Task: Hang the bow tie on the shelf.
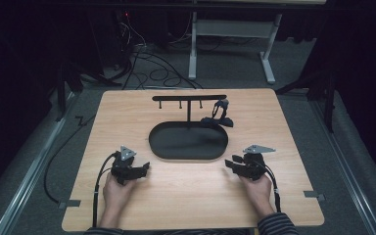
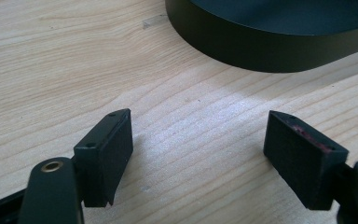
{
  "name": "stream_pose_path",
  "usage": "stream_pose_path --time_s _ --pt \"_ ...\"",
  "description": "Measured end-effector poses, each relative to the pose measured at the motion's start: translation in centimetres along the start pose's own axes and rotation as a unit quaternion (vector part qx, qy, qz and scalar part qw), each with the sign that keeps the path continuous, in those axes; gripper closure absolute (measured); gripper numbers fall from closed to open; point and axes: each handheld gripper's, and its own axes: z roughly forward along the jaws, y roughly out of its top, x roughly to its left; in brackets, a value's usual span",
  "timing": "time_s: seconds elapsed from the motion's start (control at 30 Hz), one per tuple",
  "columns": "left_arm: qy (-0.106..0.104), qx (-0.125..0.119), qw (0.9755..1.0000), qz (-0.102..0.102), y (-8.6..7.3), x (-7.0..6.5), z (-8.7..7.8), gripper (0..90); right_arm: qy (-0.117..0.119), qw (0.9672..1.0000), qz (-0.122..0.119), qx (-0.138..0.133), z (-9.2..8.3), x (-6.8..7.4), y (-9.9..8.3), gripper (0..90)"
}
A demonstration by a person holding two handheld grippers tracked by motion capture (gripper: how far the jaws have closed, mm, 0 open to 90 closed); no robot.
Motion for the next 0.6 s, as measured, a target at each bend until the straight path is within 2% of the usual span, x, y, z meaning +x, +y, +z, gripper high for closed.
stream_pose_path --time_s 0.6 --pt "0.000 0.000 1.0000 0.000 0.00 0.00 0.00 24.4 -0.006 0.9999 -0.009 0.009 0.60 0.18 -0.54 56.0"
